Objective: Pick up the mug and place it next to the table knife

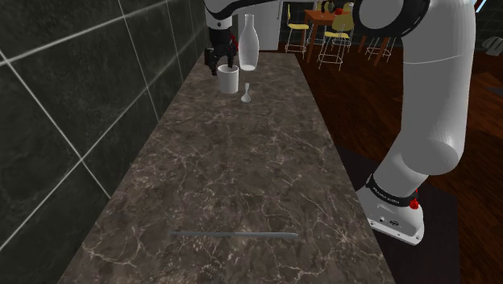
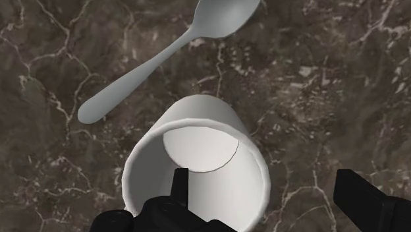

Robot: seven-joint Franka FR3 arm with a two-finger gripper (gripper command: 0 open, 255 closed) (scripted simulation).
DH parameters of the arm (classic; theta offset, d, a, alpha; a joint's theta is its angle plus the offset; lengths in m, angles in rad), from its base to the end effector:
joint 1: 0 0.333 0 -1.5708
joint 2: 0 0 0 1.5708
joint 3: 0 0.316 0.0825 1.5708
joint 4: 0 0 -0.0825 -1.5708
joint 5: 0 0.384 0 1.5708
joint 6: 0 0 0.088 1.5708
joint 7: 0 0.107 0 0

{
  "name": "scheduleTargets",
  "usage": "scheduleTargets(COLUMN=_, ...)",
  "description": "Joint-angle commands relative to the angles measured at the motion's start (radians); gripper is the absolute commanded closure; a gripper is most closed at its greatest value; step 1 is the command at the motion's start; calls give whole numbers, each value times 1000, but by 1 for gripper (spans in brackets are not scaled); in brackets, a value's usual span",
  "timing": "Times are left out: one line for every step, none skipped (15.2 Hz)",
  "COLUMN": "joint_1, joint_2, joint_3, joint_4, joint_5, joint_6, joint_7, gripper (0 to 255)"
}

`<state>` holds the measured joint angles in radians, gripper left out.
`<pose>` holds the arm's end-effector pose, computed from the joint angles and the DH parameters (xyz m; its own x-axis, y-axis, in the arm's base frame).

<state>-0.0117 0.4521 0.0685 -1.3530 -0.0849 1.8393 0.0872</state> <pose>0.6961 0.0239 0.4690 0.9991 -0.0157 0.0393 -0.0177 -0.9986 0.0494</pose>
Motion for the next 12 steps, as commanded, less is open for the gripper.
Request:
scheduleTargets(joint_1=1, joint_2=12, joint_3=0, joint_4=-13, joint_5=-2, joint_6=25, joint_7=3, gripper=0)
scheduleTargets(joint_1=1, joint_2=14, joint_3=0, joint_4=-24, joint_5=-2, joint_6=38, joint_7=3, gripper=0)
scheduleTargets(joint_1=0, joint_2=16, joint_3=-1, joint_4=-34, joint_5=-2, joint_6=50, joint_7=4, gripper=0)
scheduleTargets(joint_1=0, joint_2=18, joint_3=-1, joint_4=-44, joint_5=-3, joint_6=62, joint_7=4, gripper=0)
scheduleTargets(joint_1=-1, joint_2=20, joint_3=-1, joint_4=-50, joint_5=-3, joint_6=69, joint_7=4, gripper=0)
scheduleTargets(joint_1=-1, joint_2=20, joint_3=-1, joint_4=-49, joint_5=-3, joint_6=69, joint_7=4, gripper=0)
scheduleTargets(joint_1=-1, joint_2=20, joint_3=-1, joint_4=-49, joint_5=-3, joint_6=69, joint_7=4, gripper=0)
scheduleTargets(joint_1=-1, joint_2=20, joint_3=-1, joint_4=-49, joint_5=-3, joint_6=69, joint_7=4, gripper=0)
scheduleTargets(joint_1=-1, joint_2=20, joint_3=-1, joint_4=-49, joint_5=-3, joint_6=69, joint_7=4, gripper=0)
scheduleTargets(joint_1=-1, joint_2=20, joint_3=-1, joint_4=-49, joint_5=-3, joint_6=69, joint_7=4, gripper=0)
scheduleTargets(joint_1=-1, joint_2=20, joint_3=-1, joint_4=-49, joint_5=-3, joint_6=69, joint_7=4, gripper=0)
scheduleTargets(joint_1=-1, joint_2=20, joint_3=-1, joint_4=-49, joint_5=-3, joint_6=69, joint_7=4, gripper=0)
